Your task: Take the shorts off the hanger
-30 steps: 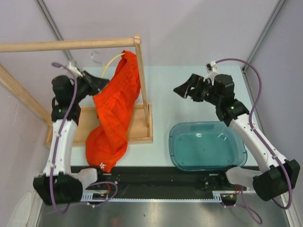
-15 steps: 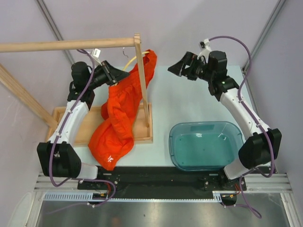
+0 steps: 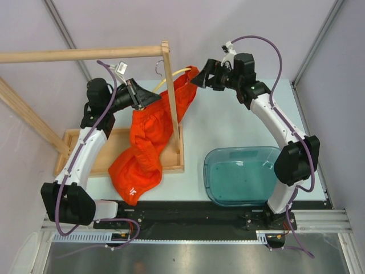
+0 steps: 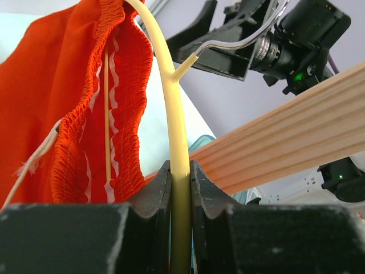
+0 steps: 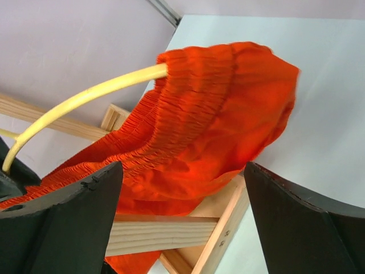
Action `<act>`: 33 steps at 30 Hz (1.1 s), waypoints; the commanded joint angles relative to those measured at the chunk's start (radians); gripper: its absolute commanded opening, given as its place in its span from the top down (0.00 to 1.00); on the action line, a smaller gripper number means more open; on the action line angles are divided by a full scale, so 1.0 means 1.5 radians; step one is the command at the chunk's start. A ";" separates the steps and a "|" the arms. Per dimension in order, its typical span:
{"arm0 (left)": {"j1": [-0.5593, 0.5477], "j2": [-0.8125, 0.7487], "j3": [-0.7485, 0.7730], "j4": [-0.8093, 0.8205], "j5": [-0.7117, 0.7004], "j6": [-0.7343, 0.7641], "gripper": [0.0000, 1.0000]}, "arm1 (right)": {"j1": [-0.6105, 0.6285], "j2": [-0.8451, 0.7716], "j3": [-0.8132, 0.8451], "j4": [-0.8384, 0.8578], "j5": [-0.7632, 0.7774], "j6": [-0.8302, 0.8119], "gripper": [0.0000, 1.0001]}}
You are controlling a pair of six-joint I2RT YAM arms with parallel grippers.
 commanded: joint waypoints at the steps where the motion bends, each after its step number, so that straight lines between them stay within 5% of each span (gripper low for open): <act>1: -0.020 -0.037 0.006 0.020 0.025 0.033 1.00 | 0.026 0.003 0.034 0.000 0.035 -0.022 0.07; 9: -0.021 -0.046 -0.014 0.006 0.045 0.045 1.00 | 0.029 0.007 0.036 -0.004 0.087 -0.052 0.08; 33: -0.021 -0.066 -0.031 0.002 0.097 0.060 1.00 | 0.015 -0.012 -0.034 0.084 0.065 -0.029 0.41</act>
